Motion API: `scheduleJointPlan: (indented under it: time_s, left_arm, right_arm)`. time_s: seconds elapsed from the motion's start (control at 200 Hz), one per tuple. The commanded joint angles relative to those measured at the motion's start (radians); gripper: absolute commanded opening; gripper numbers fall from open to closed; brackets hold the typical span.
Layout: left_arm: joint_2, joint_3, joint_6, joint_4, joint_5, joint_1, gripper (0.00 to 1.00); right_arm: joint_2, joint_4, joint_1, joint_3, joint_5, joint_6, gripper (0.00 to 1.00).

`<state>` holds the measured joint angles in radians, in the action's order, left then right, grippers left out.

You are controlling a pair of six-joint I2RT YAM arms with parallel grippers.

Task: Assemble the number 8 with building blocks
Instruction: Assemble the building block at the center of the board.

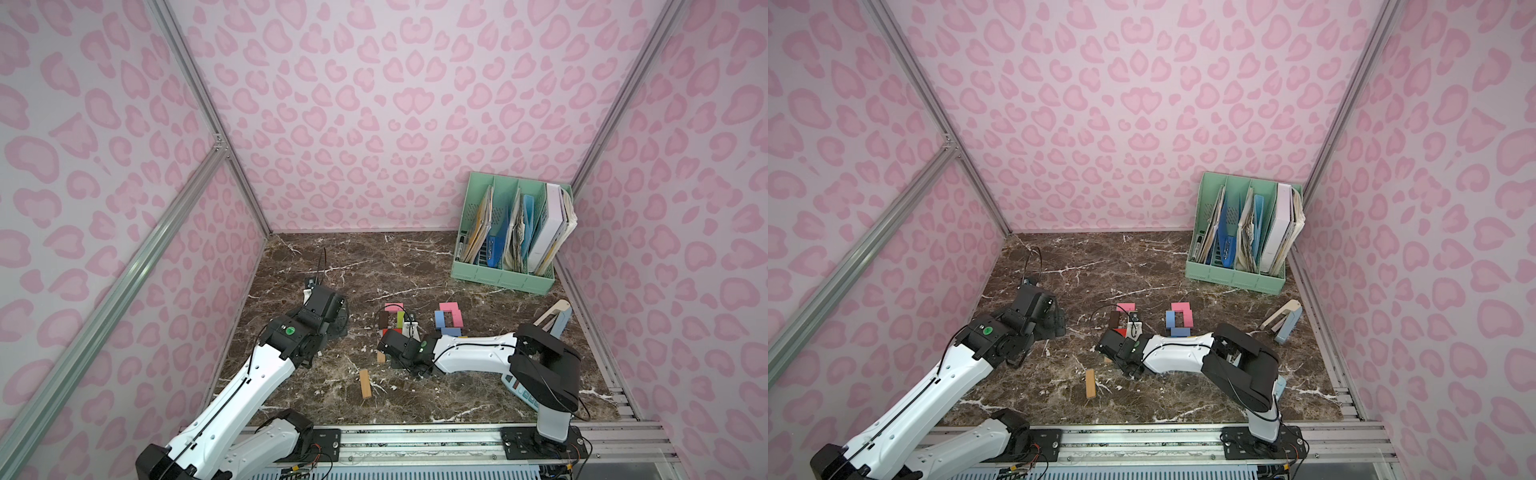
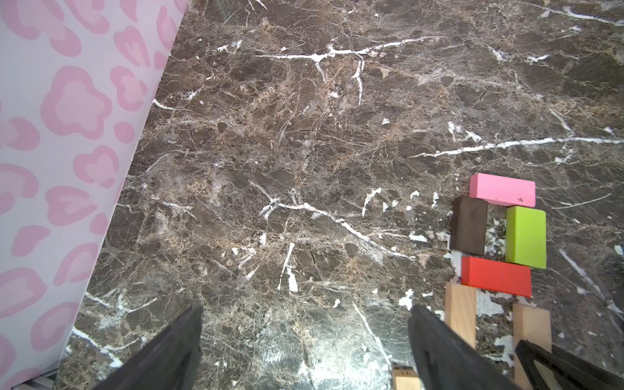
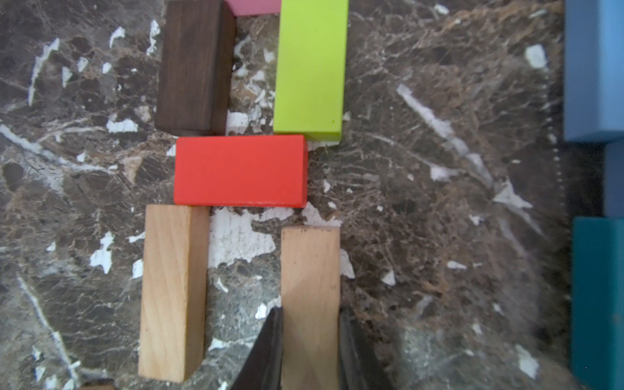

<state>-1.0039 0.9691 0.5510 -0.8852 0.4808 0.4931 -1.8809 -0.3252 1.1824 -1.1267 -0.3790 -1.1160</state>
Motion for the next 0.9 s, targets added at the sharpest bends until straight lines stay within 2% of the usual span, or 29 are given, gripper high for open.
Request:
scheduleJointPlan:
  time_s: [0.0, 0.215, 0.895]
  left_arm:
    - [-0.002, -0.001, 0.000, -0.020, -0.003, -0.001, 0.99]
    - [-0.002, -0.001, 0.000, -0.023, -0.003, -0.001, 0.99]
    - [-0.006, -0.003, 0.000, -0.023, -0.006, -0.001, 0.99]
  right_arm:
    - [0.001, -0.012, -0.003, 0.005, 0.006, 0.018, 0.23]
    - [-0.001, 0.002, -0.004, 0.007, 0.018, 0.024, 0.28]
    - [0.005, 0.002, -0.015, 0.013, 0.010, 0.010, 0.28]
